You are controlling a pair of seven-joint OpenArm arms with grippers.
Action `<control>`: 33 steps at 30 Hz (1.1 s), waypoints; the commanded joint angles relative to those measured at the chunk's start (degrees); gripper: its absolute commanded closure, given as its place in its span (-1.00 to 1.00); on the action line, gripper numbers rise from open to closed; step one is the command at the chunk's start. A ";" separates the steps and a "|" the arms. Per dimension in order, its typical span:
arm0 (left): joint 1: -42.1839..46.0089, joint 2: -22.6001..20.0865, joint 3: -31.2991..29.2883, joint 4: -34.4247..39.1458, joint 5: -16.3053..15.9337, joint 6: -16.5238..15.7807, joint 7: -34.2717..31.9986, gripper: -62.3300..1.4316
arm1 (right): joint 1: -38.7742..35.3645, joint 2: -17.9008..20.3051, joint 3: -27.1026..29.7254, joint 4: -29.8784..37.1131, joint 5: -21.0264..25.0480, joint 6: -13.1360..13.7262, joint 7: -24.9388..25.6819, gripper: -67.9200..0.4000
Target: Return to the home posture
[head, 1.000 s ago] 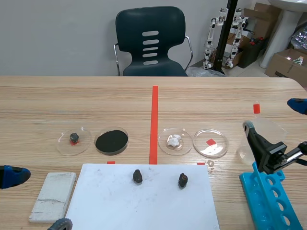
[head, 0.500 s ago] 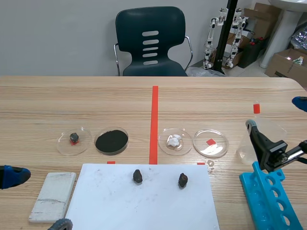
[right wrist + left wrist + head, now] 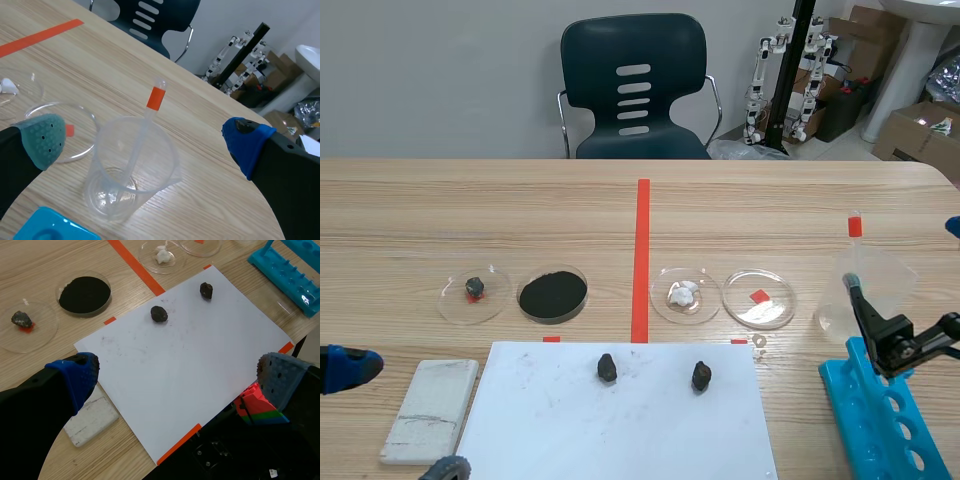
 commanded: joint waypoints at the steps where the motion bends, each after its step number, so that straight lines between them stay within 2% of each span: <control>1: -0.17 0.39 -0.15 0.83 -0.61 0.07 -0.61 -1.00 | -1.05 0.79 0.13 4.39 0.76 -1.95 -0.37 -1.00; 3: -0.17 0.39 -0.15 0.83 -0.61 0.07 -0.59 -1.00 | -3.06 0.79 0.13 8.11 1.77 -3.56 -2.58 -1.00; 9: -0.17 0.39 -0.15 0.83 -0.61 0.07 -0.59 -1.00 | -9.14 0.79 0.11 16.90 2.10 -3.30 -8.11 -1.00; 12: -0.17 0.42 -0.15 0.83 -0.61 0.07 -0.61 -1.00 | -12.55 0.81 0.07 20.57 4.35 -2.95 -9.60 -1.00; 20: -0.17 0.42 -0.15 0.83 -0.61 0.07 -0.61 -1.00 | -22.69 0.98 0.07 29.92 4.33 -2.91 -9.64 -1.00; 25: -0.17 0.42 -0.15 0.83 -0.61 0.07 -0.61 -1.00 | -28.39 1.01 0.07 33.55 4.31 -2.67 -9.62 -1.00; 33: -0.17 0.42 -0.15 0.83 -0.61 0.07 -0.61 -1.00 | -36.09 0.98 0.15 36.57 2.99 1.16 -9.64 -1.00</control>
